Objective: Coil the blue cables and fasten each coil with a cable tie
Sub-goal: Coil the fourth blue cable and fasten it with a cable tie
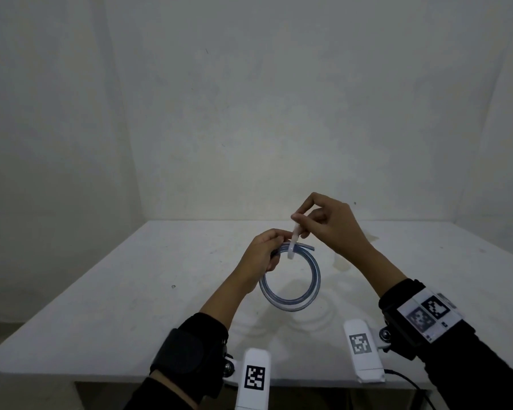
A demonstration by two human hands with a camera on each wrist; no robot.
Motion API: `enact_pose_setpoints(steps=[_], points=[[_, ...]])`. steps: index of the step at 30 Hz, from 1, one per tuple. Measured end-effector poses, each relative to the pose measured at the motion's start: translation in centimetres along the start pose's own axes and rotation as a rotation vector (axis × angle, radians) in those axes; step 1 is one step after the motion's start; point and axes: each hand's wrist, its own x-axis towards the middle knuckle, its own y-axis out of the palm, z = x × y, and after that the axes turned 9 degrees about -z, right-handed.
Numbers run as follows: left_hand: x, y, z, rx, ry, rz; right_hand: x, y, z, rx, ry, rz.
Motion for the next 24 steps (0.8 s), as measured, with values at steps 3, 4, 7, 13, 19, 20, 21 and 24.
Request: enact_pose_setpoints(steps=[3, 4, 7, 13, 19, 20, 21, 24], points=[[-0.2, 0.6, -0.1, 0.040, 0.000, -0.028, 0.2, 0.1, 0.0, -0.016, -0.015, 0.010], [-0.2, 0.7, 0.0, 0.045, 0.004, -0.035, 0.2, 0.1, -0.1, -0.018, -0.017, 0.002], [0.0, 0.8, 0.2, 0.040, 0.024, -0.024, 0.2, 0.1, -0.3, -0.049, -0.041, -0.011], [-0.2, 0.9, -0.1, -0.008, -0.021, 0.017, 0.1, 0.4, -0.5, -0.096, -0.089, -0.017], [-0.1, 1.3, -0.3, -0.069, -0.077, 0.053, -0.2, 1.6, -1.5, -0.105, -0.037, -0.108], [-0.1, 1.4, -0.2, -0.077, -0.088, 0.055, -0.1, 1.8, -1.6, -0.095, -0.022, -0.121], [-0.1, 1.4, -0.1, -0.083, -0.100, 0.057, -0.1, 1.9, -1.6, -0.084, -0.008, -0.138], [-0.3, 1.8, 0.3, -0.094, -0.135, 0.070, 0.5, 1.9, -1.8, -0.075, 0.038, -0.208]])
